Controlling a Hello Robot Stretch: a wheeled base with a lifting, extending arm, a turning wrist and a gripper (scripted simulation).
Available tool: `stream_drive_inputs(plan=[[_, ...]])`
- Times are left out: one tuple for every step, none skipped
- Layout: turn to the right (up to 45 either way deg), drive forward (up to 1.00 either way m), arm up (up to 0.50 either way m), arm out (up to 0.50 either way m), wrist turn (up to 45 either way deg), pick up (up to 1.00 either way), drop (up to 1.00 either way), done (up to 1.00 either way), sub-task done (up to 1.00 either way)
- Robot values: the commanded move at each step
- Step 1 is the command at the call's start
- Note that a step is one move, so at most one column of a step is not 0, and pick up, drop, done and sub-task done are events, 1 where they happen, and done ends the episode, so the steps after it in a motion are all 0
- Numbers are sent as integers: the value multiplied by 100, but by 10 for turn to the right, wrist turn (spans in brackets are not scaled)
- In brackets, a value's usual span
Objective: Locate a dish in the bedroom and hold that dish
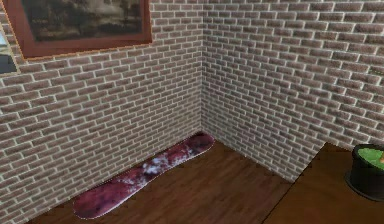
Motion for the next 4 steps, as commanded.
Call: stream_drive_inputs(plan=[[0,0,0,0,450,0,0,0,0],[0,0,0,0,330,0,0,0,0],[0,0,-22,0,0,0,0,0,0],[0,0,0,0,0,100,0,0,0]])
